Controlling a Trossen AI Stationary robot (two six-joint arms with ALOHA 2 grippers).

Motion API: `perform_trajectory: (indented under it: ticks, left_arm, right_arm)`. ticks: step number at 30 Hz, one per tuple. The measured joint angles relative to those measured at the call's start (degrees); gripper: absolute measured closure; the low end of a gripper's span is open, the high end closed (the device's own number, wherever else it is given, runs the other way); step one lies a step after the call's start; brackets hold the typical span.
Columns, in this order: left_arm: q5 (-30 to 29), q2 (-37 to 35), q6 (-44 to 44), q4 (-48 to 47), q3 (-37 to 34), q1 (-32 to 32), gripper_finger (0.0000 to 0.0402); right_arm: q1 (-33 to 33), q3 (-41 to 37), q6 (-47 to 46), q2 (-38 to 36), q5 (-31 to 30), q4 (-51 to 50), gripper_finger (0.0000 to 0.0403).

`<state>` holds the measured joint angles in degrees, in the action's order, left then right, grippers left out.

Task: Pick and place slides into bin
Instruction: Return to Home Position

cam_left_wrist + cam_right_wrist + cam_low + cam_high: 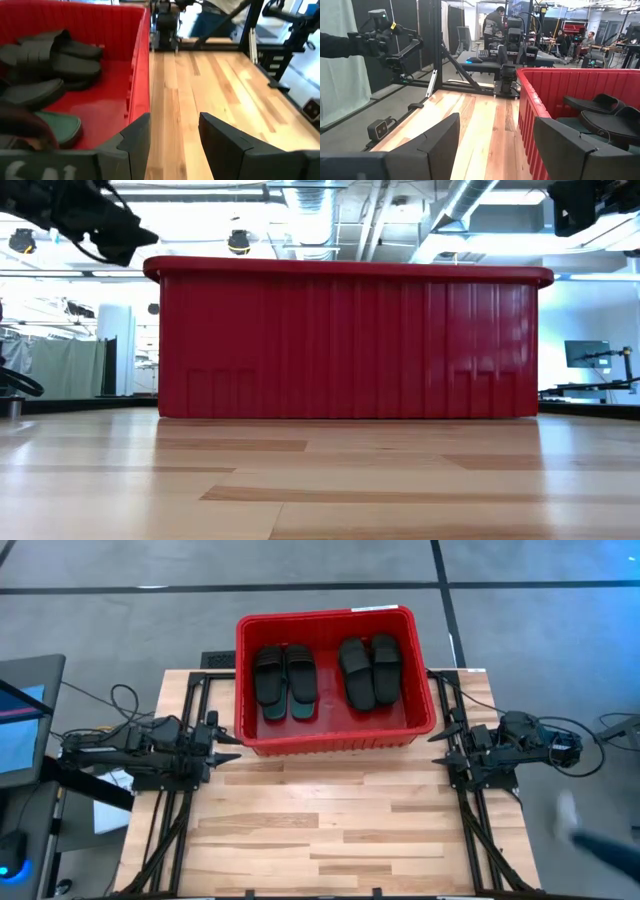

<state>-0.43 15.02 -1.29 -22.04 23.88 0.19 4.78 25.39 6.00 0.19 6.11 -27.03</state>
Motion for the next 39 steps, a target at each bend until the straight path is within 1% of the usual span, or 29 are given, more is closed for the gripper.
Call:
perform_trajectory:
  ticks: [6,39]
  left_arm:
    - [0.0,0.01,-0.03,-3.27,-0.02,0.0,0.0246]
    - [0.0,0.0,-0.03,-3.19,-0.02,0.01,0.0246]
  right_arm:
    - [0.0,-0.01,0.0,0.0,0.0,-0.01,0.0163]
    - [-0.02,0.0,0.02,0.0,0.0,-0.02,0.0163]
